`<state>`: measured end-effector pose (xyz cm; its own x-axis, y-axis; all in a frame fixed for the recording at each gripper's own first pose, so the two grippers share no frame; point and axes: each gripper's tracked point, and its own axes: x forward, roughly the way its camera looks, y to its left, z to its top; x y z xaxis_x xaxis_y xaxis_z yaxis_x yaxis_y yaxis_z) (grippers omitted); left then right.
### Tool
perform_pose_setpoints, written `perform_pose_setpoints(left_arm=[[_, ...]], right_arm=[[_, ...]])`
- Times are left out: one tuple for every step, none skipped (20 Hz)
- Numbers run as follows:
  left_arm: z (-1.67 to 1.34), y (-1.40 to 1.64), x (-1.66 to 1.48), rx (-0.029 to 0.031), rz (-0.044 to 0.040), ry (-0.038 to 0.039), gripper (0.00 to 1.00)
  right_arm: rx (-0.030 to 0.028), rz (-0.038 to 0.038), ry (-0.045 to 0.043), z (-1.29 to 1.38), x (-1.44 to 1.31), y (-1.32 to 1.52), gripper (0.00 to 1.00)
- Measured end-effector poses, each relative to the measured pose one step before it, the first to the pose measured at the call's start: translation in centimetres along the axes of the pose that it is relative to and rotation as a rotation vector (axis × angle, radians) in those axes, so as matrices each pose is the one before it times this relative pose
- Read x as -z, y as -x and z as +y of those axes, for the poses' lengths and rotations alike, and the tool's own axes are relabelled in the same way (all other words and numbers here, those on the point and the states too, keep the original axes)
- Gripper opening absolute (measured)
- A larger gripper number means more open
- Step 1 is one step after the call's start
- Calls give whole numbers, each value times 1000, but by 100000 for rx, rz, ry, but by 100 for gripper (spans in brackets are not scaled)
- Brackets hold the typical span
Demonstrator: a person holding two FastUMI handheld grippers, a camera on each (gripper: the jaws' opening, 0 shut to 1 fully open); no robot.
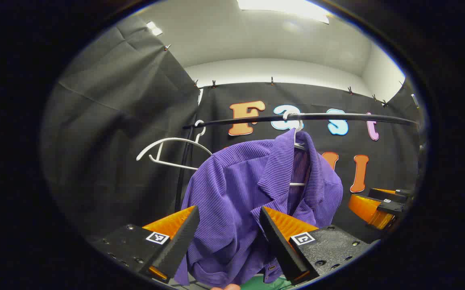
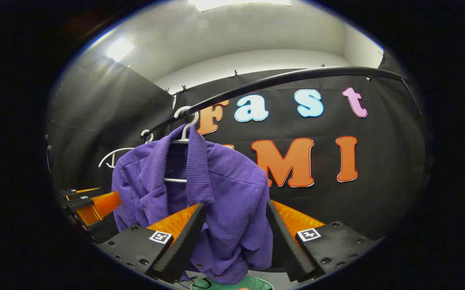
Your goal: Grasp the clothes on the hanger with both hands and then place them into the laundry hamper below.
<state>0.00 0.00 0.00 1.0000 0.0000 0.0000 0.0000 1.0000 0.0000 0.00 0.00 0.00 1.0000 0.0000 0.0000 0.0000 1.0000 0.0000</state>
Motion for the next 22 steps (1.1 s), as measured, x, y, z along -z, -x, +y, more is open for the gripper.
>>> perform_pose_setpoints(left_arm=[[22, 66, 80, -819, 148, 119, 90], [84, 136, 163, -761, 405, -28, 90], [4, 78, 60, -526, 392, -250, 90], [-35, 24, 103, -197, 308, -594, 90], [-9, 11, 67, -166, 179, -912, 90], [8, -6, 59, -354, 101, -1089, 90], [11, -45, -18, -351, -1, -828, 94], [-71, 106, -169, -61, -446, -226, 90], [-68, -54, -165, -11, -523, 137, 90], [-43, 64, -36, 57, -211, 135, 94], [-34, 12, -87, 114, -161, -133, 95], [29, 105, -154, 96, -386, -489, 94], [50, 41, -180, 34, -474, -649, 94], [-11, 204, -159, 133, -346, -515, 94], [-6, 219, -141, 233, -231, -390, 94], [46, 288, -117, 76, -46, -443, 90], [152, 250, -58, -168, 163, -449, 91], [56, 250, 63, -69, 343, -131, 91], [-4, 292, 95, 82, 423, 316, 91], [45, 379, 41, -233, 135, 720, 95], [161, 187, 63, -343, 203, 938, 94], [-12, 83, 107, -94, 421, 855, 94]], right_arm=[[-1345, 644, -926, 311, 285, -147, 94], [-1412, 880, -735, 193, 293, -216, 98], [-897, 384, -382, 109, 136, -37, 98], [-617, 2, -68, 18, 106, -156, 98], [-219, -3, 148, 10, 3, -127, 98], [110, 162, 59, -131, 126, -201, 97], [-218, -26, -247, 88, -26, -172, 98], [-746, -136, -558, 284, -41, -239, 98], [-1108, -114, -495, 490, -60, -177, 97], [-1240, -489, -164, 531, -161, -252, 98], [-943, -1059, 349, 535, -289, -327, 97], [-252, -1306, 1137, 492, -224, -436, 94], [467, -876, 1665, 288, -72, -353, 93], [-472, -783, 1469, 601, 54, -510, 97], [-1303, 313, 1009, 914, 226, -512, 97], [-1362, 451, 593, 936, 296, -547, 97], [225, 213, 328, 523, 272, -619, 100], [1048, 228, 114, 184, 445, -680, 100], [1083, 1277, -348, 138, 698, -663, 93], [1366, 1280, -139, -75, 926, -892, 93], [2914, 1084, -360, -438, 928, -1039, 93], [4543, 1467, -505, -931, 1122, -1142, 93]])
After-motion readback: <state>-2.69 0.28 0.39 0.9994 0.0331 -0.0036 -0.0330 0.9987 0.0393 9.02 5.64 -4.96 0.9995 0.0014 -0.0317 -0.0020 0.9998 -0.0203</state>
